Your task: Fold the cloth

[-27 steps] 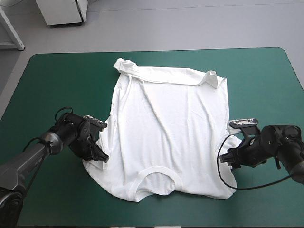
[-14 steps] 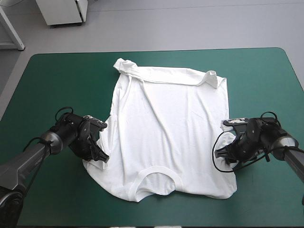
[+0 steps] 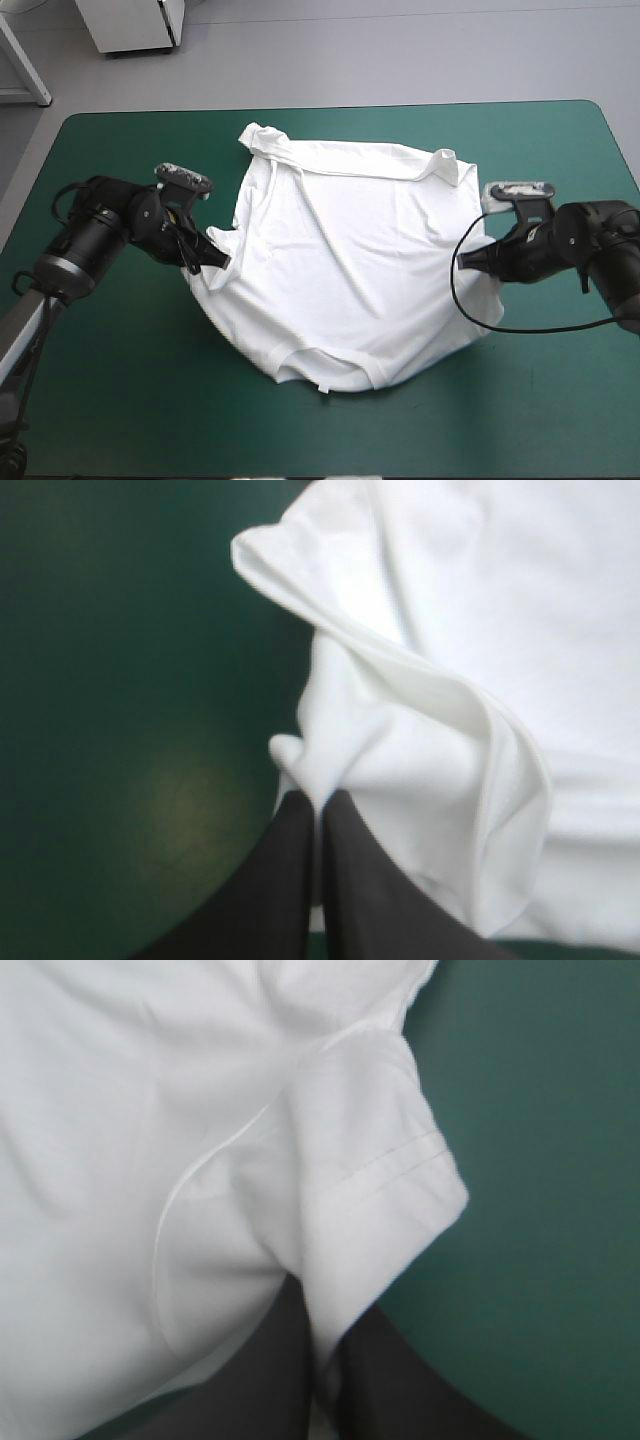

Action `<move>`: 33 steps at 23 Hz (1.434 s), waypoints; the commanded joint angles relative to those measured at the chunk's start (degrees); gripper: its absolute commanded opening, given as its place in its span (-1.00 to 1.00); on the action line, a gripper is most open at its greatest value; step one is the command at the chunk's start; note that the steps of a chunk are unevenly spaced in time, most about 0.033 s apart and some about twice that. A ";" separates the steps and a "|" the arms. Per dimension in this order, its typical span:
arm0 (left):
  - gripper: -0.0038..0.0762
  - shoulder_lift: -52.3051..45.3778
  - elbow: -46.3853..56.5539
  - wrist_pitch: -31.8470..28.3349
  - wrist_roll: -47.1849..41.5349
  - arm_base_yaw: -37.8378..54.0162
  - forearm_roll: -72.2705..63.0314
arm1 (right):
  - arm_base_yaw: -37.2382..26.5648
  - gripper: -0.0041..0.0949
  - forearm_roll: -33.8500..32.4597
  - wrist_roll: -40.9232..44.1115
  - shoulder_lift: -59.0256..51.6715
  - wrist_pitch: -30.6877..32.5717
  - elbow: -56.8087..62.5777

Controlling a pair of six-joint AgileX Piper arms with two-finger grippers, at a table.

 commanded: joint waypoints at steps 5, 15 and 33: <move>-0.91 -3.12 -19.73 3.45 3.17 0.00 -7.39 | 0.06 -0.96 0.37 -1.21 -4.42 3.28 -21.68; -0.93 -3.12 -55.27 0.65 6.41 -0.22 -10.73 | 0.06 -0.96 2.82 -4.03 -4.32 -2.53 -53.22; -0.93 4.61 -72.54 -7.13 11.40 -0.22 -20.93 | 0.06 -0.96 1.19 0.00 5.47 5.65 -71.67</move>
